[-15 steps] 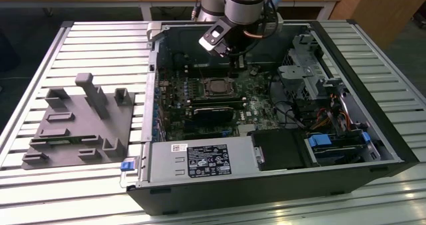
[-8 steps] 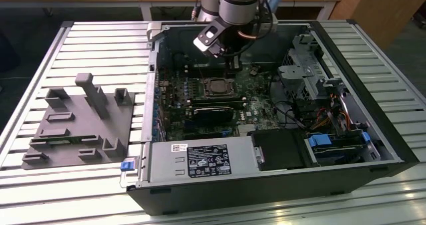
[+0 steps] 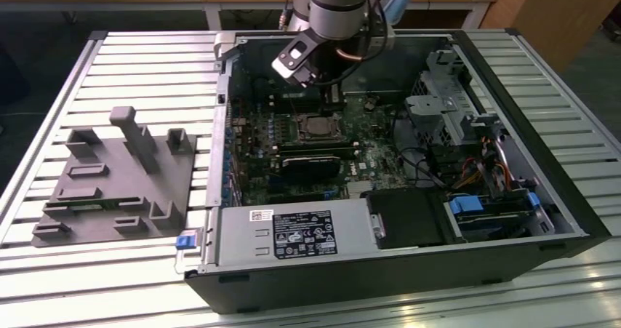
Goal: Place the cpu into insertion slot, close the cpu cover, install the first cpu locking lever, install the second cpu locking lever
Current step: 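Close the cpu cover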
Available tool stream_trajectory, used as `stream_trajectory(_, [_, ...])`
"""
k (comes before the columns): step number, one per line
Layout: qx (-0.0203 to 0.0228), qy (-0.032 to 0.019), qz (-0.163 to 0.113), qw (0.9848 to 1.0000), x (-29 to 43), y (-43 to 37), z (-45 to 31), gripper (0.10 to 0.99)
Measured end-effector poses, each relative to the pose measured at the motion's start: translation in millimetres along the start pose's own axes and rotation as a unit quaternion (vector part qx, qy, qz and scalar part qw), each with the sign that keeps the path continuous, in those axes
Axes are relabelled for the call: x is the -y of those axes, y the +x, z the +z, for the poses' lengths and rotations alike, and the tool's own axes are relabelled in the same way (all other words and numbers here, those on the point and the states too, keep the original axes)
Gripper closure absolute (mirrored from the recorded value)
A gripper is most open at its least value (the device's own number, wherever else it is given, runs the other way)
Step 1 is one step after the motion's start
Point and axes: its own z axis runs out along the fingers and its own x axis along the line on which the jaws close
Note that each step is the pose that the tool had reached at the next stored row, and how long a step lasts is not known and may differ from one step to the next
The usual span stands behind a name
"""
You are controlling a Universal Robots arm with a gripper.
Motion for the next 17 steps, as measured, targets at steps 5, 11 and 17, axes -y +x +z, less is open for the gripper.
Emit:
stream_trajectory(5, [0.0002,0.0000,0.000,1.0000,5.9,-0.4,1.9,0.980])
stream_trajectory(11, [-0.0002,0.0002,-0.016,0.9999,6.0,-0.4,2.0,0.980])
stream_trajectory(17, [-0.0014,0.0010,-0.070,0.9975,6.0,-0.4,2.1,0.980])
